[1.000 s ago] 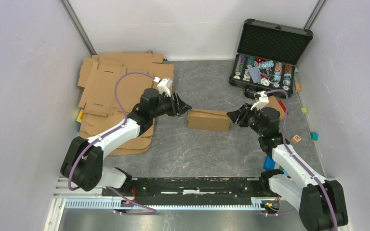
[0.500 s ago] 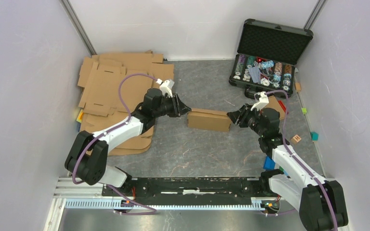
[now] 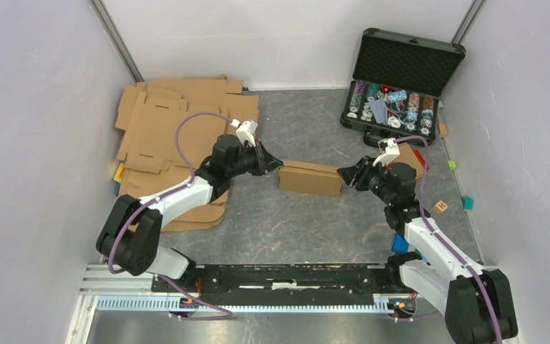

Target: Fold the paper box

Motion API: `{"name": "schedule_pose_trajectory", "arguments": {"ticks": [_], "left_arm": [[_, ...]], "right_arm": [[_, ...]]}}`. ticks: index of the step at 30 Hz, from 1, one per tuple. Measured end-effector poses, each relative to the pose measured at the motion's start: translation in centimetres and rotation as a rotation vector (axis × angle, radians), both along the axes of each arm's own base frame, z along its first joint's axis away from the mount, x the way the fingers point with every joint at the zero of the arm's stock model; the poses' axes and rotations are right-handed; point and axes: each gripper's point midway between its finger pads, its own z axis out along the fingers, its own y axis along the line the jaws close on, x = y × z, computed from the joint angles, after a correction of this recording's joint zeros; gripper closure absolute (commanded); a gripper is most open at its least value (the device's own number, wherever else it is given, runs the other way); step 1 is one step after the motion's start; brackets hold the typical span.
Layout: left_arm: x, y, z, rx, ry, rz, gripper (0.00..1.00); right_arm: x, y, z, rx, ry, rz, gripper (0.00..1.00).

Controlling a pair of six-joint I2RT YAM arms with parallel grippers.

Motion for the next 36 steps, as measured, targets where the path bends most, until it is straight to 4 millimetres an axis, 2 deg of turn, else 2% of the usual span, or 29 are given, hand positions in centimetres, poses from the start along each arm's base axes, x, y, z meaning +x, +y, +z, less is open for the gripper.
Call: {"name": "schedule_pose_trajectory", "arguments": {"ticks": [4,12,17,21,28,29,31,36], "left_arm": [[0.0,0.1,-0.1,-0.003,-0.007,0.004,0.79],[-0.3,0.7,0.0,0.028,0.008,0.035,0.60],[-0.8,1.9,-1.5,0.110,0.071,0.062,0.58],[-0.9,2.1,-1.8,0.130,0.096,0.064,0.56],[-0.8,2.1,-2.1,0.113,0.091,0.059,0.33],[-0.8,2.1,-2.2,0.111,0.093,0.059,0.25],[-0.9,2.0,-2.0,0.095,0.099,0.048,0.17],[-0.9,1.1,-0.6,0.016,0.086,0.023,0.20]], "right_arm": [[-0.2,-0.1,-0.2,0.002,-0.012,-0.001,0.56],[-0.4,-0.1,-0.6,0.006,-0.024,0.000,0.56],[-0.4,-0.1,-0.6,0.006,-0.023,0.000,0.57],[-0.4,-0.1,-0.6,0.005,-0.023,0.000,0.57],[-0.4,-0.1,-0.6,0.004,-0.023,0.000,0.57],[-0.4,-0.1,-0.6,0.005,-0.023,0.000,0.57],[-0.4,-0.1,-0.6,0.005,-0.023,0.000,0.57],[-0.4,-0.1,-0.6,0.004,-0.023,0.001,0.57]]}}
